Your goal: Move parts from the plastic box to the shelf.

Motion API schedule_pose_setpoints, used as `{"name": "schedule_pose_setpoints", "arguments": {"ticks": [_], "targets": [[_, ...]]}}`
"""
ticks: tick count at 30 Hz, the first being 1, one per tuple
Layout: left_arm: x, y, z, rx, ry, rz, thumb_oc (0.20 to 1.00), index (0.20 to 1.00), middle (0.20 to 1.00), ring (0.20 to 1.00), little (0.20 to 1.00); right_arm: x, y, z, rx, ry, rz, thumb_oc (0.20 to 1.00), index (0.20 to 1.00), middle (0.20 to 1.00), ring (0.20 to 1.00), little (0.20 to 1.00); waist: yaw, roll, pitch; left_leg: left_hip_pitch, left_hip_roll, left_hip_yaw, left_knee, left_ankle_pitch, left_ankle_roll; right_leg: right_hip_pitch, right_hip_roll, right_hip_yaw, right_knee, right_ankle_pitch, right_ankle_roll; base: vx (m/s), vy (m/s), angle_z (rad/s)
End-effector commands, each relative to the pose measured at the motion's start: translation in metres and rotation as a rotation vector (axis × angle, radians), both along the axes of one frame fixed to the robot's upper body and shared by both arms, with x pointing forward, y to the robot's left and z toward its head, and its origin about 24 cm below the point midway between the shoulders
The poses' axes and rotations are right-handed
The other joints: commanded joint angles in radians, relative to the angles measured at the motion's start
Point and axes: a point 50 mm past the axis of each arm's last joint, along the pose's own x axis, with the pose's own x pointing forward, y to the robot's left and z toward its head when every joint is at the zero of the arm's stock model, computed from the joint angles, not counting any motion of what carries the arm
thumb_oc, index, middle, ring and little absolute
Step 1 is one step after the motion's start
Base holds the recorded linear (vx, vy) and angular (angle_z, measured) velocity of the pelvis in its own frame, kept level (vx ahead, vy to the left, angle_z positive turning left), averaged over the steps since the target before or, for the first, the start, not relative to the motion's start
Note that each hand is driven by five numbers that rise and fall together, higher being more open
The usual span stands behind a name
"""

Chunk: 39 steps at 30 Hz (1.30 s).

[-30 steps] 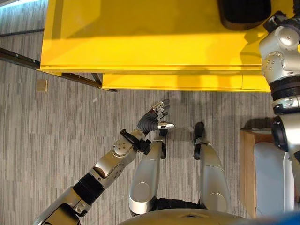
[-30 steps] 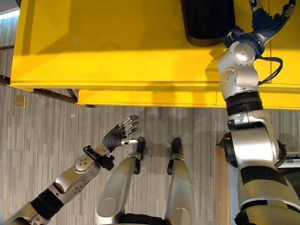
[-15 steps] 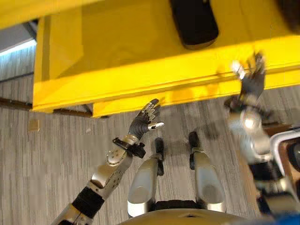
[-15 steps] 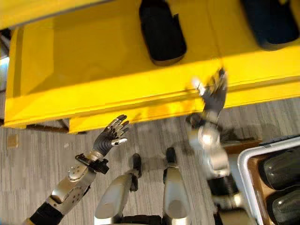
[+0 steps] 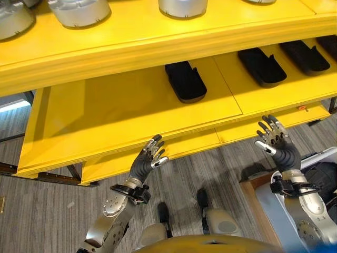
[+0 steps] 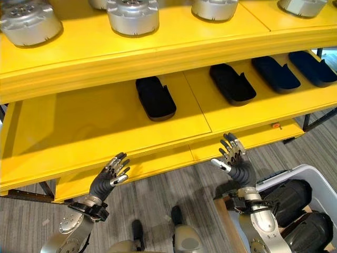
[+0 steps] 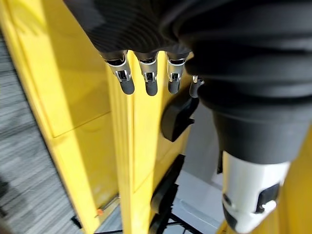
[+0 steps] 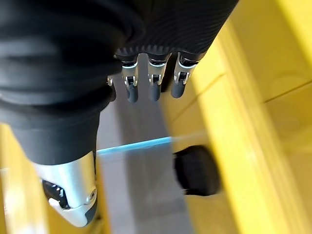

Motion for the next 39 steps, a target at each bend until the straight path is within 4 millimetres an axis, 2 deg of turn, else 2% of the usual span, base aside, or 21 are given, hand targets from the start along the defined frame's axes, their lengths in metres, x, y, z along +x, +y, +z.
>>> {"name": "schedule_pose_setpoints", "arguments": {"ticks": [1,6,10,11,12,13,14,15,17,19,22,23,24,25,26,27,28,32,34,36,39], "targets": [[-0.002,0.0,0.01,0.118,-0.046,-0.164,1.0,1.0,1.0,1.0,1.0,0.013,-0.009,0.03,0.014,-0.142,-0.138,1.0,1.0,1.0,1.0,1.0,0.007,-0.017,0.016,-0.005,0.033,0.031,0.095,-0.106,0.009,0.057,-0.068,0.003,0.064,-0.123,0.09,-0.03,0.364,0.01],[-0.001,-0.011,0.006,0.156,-0.046,-0.31,1.0,1.0,1.0,1.0,1.0,0.022,-0.025,0.02,0.069,-0.047,-0.306,1.0,1.0,1.0,1.0,1.0,-0.017,-0.019,0.029,-0.01,0.005,0.067,0.142,-0.15,0.035,0.038,-0.083,0.04,0.035,-0.079,0.111,-0.07,0.27,-0.08],[0.007,-0.025,0.01,0.159,-0.069,-0.371,1.0,1.0,1.0,1.0,1.0,0.031,-0.034,0.011,0.072,0.031,-0.394,1.0,1.0,1.0,1.0,1.0,-0.057,-0.029,0.059,-0.017,-0.03,0.109,0.182,-0.189,0.066,0.0,-0.114,0.084,-0.021,0.022,0.16,-0.11,0.285,-0.33],[0.01,-0.029,0.011,0.14,-0.078,-0.36,1.0,1.0,1.0,1.0,1.0,0.039,-0.034,-0.005,0.093,0.117,-0.398,1.0,1.0,1.0,1.0,1.0,-0.046,-0.035,0.075,0.005,-0.025,0.19,0.192,-0.209,0.072,-0.026,-0.141,-0.038,-0.028,0.06,0.183,-0.12,0.294,-0.48],[0.009,-0.029,0.01,0.141,-0.077,-0.363,1.0,1.0,1.0,1.0,1.0,0.04,-0.034,-0.006,0.097,0.127,-0.397,1.0,1.0,1.0,1.0,1.0,-0.044,-0.036,0.076,0.006,-0.024,0.2,0.192,-0.21,0.073,-0.027,-0.142,-0.053,-0.026,0.06,0.183,-0.23,0.289,-1.41],[0.007,-0.033,0.004,0.116,-0.068,-0.348,1.0,1.0,1.0,1.0,1.0,0.042,-0.027,-0.018,0.107,0.17,-0.403,1.0,1.0,1.0,1.0,1.0,-0.041,-0.038,0.08,0.017,-0.009,0.257,0.197,-0.209,0.086,-0.066,-0.176,-0.119,0.077,0.055,0.176,-0.15,0.129,-1.93],[0.004,-0.032,-0.002,0.131,-0.05,-0.35,1.0,1.0,1.0,1.0,1.0,0.038,-0.029,-0.022,0.114,0.193,-0.42,1.0,1.0,1.0,1.0,1.0,-0.045,-0.027,0.074,0.017,0.005,0.252,0.21,-0.229,0.092,-0.049,-0.19,-0.113,0.146,0.01,0.171,-0.31,0.046,-1.9],[0.0,-0.03,-0.008,0.126,-0.035,-0.366,1.0,1.0,1.0,1.0,1.0,0.033,-0.035,-0.03,0.123,0.238,-0.446,1.0,1.0,1.0,1.0,1.0,-0.031,-0.019,0.066,-0.008,0.036,0.277,0.235,-0.215,0.1,-0.016,-0.235,-0.157,0.254,-0.02,0.133,-0.34,-0.178,-0.98],[-0.003,-0.017,-0.014,0.127,-0.008,-0.307,1.0,1.0,1.0,1.0,1.0,0.034,-0.037,-0.034,0.094,0.257,-0.488,1.0,1.0,1.0,1.0,1.0,0.017,-0.017,0.05,-0.051,0.079,0.327,0.254,-0.207,0.101,0.06,-0.322,-0.217,0.333,0.008,0.129,-0.42,-0.348,-0.69],[-0.002,-0.012,-0.014,0.12,-0.007,-0.289,1.0,1.0,1.0,1.0,1.0,0.036,-0.037,-0.034,0.085,0.266,-0.482,1.0,1.0,1.0,1.0,1.0,0.029,-0.021,0.044,-0.064,0.093,0.349,0.252,-0.2,0.099,0.079,-0.319,-0.241,0.343,-0.006,0.134,-0.27,-0.255,-0.79],[0.006,-0.005,-0.006,0.099,-0.037,-0.226,1.0,1.0,1.0,1.0,1.0,0.052,-0.037,-0.023,0.034,0.234,-0.433,1.0,1.0,1.0,1.0,1.0,0.07,-0.037,0.05,-0.146,0.17,0.426,0.286,-0.148,0.06,0.16,-0.241,-0.367,0.254,-0.157,0.11,-0.32,-0.354,-0.73],[0.007,-0.004,-0.006,0.104,-0.041,-0.221,1.0,1.0,1.0,1.0,1.0,0.055,-0.037,-0.021,0.023,0.226,-0.436,1.0,1.0,1.0,1.0,1.0,0.076,-0.041,0.051,-0.166,0.182,0.427,0.299,-0.139,0.05,0.173,-0.227,-0.378,0.229,-0.17,0.109,-0.22,-0.365,-1.3],[0.011,-0.003,-0.005,0.108,-0.051,-0.214,1.0,1.0,1.0,1.0,1.0,0.059,-0.038,-0.017,0.002,0.206,-0.441,1.0,1.0,1.0,1.0,1.0,0.077,-0.046,0.056,-0.188,0.205,0.421,0.311,-0.115,0.034,0.164,-0.214,-0.372,0.204,-0.167,0.104,-0.22,-0.404,-1.45],[0.015,-0.003,-0.001,0.088,-0.067,-0.238,1.0,1.0,1.0,1.0,1.0,0.059,-0.044,-0.011,-0.026,0.191,-0.456,1.0,1.0,1.0,1.0,1.0,0.069,-0.052,0.06,-0.209,0.215,0.41,0.307,-0.093,0.01,0.174,-0.169,-0.349,0.15,-0.181,0.107,-0.17,-0.325,-1.28],[0.015,-0.003,-0.001,0.087,-0.067,-0.239,1.0,1.0,1.0,1.0,1.0,0.059,-0.044,-0.011,-0.026,0.191,-0.456,1.0,1.0,1.0,1.0,1.0,0.068,-0.051,0.061,-0.209,0.217,0.409,0.307,-0.092,0.008,0.176,-0.166,-0.35,0.148,-0.18,0.105,-0.13,-0.282,-0.72],[0.016,-0.004,-0.001,0.098,-0.06,-0.25,1.0,1.0,1.0,1.0,1.0,0.057,-0.05,-0.007,-0.042,0.19,-0.484,1.0,1.0,1.0,1.0,1.0,0.063,-0.047,0.06,-0.206,0.214,0.4,0.29,-0.064,-0.015,0.174,-0.147,-0.338,0.129,-0.182,0.105,-0.11,-0.145,-0.42],[0.017,-0.003,0.0,0.101,-0.07,-0.244,1.0,1.0,1.0,1.0,1.0,0.054,-0.053,-0.007,-0.055,0.191,-0.498,1.0,1.0,1.0,1.0,1.0,0.058,-0.044,0.061,-0.192,0.201,0.379,0.26,-0.048,-0.018,0.161,-0.141,-0.326,0.132,-0.174,0.109,-0.12,-0.163,-0.33],[0.019,-0.007,0.003,0.053,-0.097,-0.251,1.0,1.0,1.0,1.0,1.0,0.048,-0.068,0.003,-0.169,0.146,-0.573,1.0,1.0,1.0,1.0,1.0,0.022,-0.036,0.067,-0.157,0.187,0.355,0.183,-0.005,-0.034,0.138,-0.111,-0.282,0.148,-0.192,0.077,-0.05,-0.06,-0.51],[0.019,-0.009,0.001,0.047,-0.091,-0.239,1.0,1.0,1.0,1.0,1.0,0.047,-0.075,0.006,-0.207,0.122,-0.623,1.0,1.0,1.0,1.0,1.0,0.012,-0.03,0.067,-0.154,0.186,0.303,0.168,0.003,-0.045,0.125,-0.098,-0.247,0.168,-0.21,0.061,0.03,-0.024,-0.26],[0.02,-0.008,-0.001,0.025,-0.085,-0.201,1.0,1.0,1.0,1.0,1.0,0.048,-0.082,0.005,-0.226,0.128,-0.66,1.0,1.0,1.0,1.0,1.0,0.021,-0.022,0.063,-0.15,0.175,0.169,0.161,-0.006,-0.055,0.101,-0.087,-0.18,0.188,-0.224,0.049,0.06,-0.008,-0.57],[0.019,-0.011,0.0,0.022,-0.083,-0.176,1.0,1.0,1.0,1.0,1.0,0.053,-0.085,0.004,-0.25,0.143,-0.687,1.0,1.0,1.0,1.0,1.0,0.031,-0.002,0.046,-0.127,0.162,0.039,0.157,-0.015,-0.048,0.056,-0.072,-0.108,0.195,-0.203,0.038,0.06,-0.033,-1.39]]}}
